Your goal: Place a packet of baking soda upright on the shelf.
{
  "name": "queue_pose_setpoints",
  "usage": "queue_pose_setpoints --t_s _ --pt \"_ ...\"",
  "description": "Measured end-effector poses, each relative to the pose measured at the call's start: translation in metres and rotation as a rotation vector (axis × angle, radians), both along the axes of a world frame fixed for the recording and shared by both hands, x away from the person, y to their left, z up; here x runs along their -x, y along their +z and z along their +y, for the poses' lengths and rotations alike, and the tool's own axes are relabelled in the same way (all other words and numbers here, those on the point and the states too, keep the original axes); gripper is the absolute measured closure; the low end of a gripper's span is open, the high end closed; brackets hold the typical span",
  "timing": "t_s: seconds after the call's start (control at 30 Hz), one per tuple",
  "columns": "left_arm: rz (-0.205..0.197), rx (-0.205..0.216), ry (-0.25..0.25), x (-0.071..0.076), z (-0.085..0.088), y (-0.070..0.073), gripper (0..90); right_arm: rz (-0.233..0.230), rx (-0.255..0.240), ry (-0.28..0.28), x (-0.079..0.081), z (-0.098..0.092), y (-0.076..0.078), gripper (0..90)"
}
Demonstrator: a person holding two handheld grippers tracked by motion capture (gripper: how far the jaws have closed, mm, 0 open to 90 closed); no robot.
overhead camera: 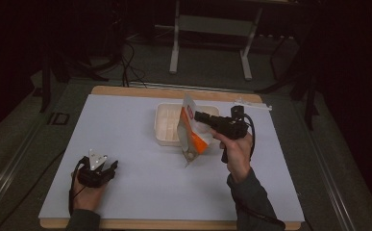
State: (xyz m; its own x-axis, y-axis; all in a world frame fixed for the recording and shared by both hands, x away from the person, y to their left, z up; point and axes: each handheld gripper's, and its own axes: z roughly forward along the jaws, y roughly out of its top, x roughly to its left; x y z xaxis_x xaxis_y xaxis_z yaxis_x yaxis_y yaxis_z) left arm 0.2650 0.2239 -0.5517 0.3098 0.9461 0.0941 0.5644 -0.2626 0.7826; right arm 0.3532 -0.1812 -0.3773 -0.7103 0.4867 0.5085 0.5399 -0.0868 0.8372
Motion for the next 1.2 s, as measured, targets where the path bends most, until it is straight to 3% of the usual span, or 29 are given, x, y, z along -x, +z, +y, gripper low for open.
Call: queue_pose_setpoints --t_s 0.6,1.2 --pt "0.000 -0.001 -0.004 0.000 0.000 0.000 52.2 -0.009 -0.019 -0.101 -0.011 -0.008 0.009 90.0" --pt "-0.002 0.001 -0.005 0.000 0.000 0.000 52.2 0.000 -0.023 -0.200 -0.032 -0.008 0.003 90.0"
